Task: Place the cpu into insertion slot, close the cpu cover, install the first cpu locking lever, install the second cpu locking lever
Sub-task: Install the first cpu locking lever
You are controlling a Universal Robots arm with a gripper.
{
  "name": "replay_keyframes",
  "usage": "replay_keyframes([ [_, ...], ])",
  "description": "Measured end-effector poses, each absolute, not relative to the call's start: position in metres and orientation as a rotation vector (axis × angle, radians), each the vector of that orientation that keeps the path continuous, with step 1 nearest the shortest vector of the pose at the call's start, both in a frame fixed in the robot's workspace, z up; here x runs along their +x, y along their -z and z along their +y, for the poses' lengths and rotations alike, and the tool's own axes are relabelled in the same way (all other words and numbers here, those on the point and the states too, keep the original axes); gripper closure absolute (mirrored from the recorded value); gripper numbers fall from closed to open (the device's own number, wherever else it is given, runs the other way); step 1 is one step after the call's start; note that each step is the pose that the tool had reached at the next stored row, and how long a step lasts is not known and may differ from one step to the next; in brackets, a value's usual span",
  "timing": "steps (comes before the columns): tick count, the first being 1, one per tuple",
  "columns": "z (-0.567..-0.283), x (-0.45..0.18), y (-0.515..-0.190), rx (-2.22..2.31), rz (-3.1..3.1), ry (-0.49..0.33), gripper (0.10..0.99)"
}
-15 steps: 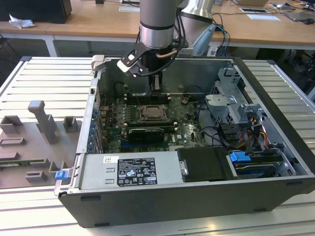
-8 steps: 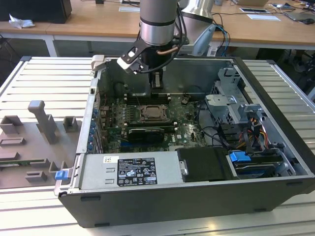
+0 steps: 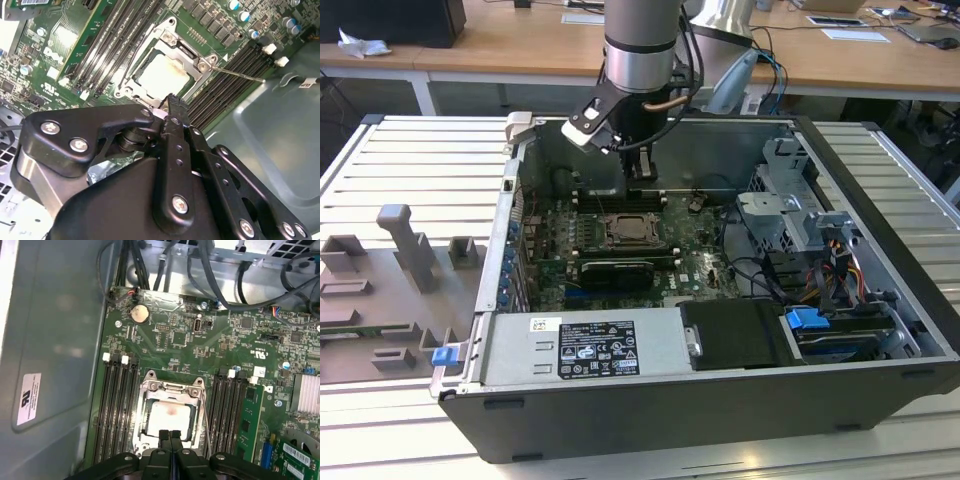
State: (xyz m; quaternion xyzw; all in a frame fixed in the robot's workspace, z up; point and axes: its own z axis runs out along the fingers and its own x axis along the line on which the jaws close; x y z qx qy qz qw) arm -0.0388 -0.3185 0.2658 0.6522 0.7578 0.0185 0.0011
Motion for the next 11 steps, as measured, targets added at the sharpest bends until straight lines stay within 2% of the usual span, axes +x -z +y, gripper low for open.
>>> replay_keyframes([
  [11,-0.3185,-0.0400,-0.2658,1.862,2.530,-0.058,0.980],
])
